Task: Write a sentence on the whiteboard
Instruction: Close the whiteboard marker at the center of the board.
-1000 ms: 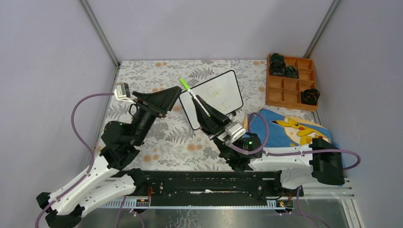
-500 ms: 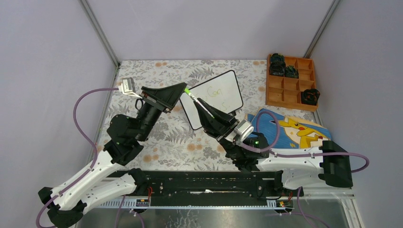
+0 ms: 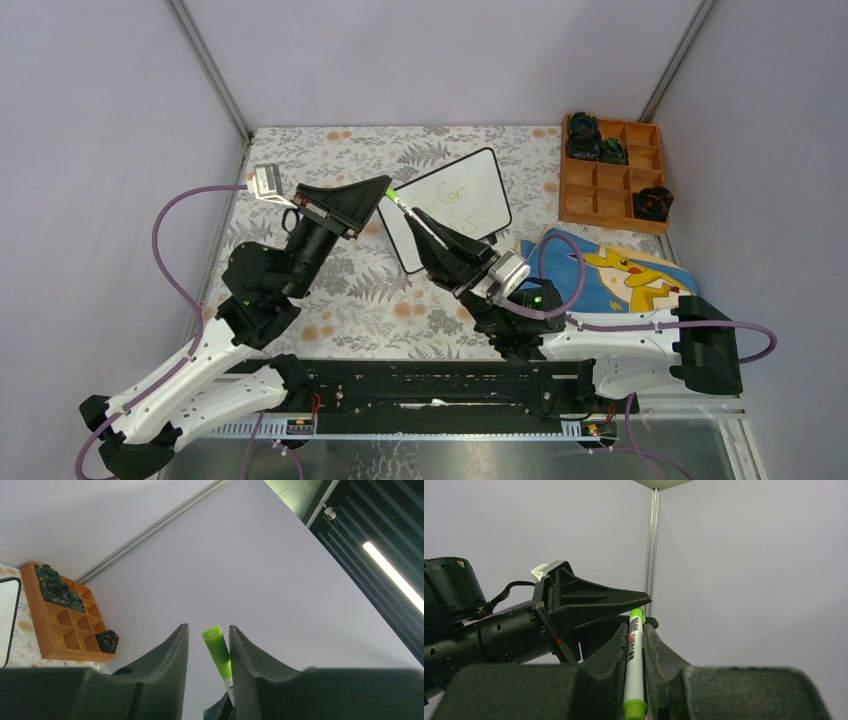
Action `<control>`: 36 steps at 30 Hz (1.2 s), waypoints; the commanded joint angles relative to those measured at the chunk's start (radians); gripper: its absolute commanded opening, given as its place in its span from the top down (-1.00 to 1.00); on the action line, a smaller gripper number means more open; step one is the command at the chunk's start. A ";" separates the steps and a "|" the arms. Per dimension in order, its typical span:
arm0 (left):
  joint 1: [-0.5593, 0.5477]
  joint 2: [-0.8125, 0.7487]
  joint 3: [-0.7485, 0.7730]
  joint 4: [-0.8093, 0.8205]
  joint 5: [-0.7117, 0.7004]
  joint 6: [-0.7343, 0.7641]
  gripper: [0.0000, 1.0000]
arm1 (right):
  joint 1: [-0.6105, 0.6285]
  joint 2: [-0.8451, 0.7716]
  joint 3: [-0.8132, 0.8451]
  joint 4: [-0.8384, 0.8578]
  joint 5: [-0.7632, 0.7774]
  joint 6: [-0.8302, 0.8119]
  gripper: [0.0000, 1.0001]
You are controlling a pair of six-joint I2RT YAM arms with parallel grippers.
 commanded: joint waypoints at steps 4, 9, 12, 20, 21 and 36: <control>-0.003 -0.015 0.006 0.049 0.028 0.026 0.62 | 0.001 0.007 0.019 0.036 0.024 -0.006 1.00; -0.003 0.004 -0.017 0.051 0.064 -0.026 1.00 | 0.001 0.041 0.043 0.050 0.065 -0.012 1.00; -0.004 0.016 -0.032 0.029 0.084 -0.060 1.00 | 0.001 0.065 0.058 0.069 0.079 -0.024 1.00; -0.004 0.018 -0.084 0.046 0.119 -0.117 1.00 | 0.001 0.112 0.099 0.108 0.101 -0.051 1.00; -0.005 0.022 -0.087 0.049 0.127 -0.124 1.00 | 0.001 0.119 0.105 0.110 0.101 -0.054 1.00; -0.105 0.094 -0.122 0.103 0.142 -0.151 1.00 | -0.013 0.177 0.168 0.126 0.106 -0.091 1.00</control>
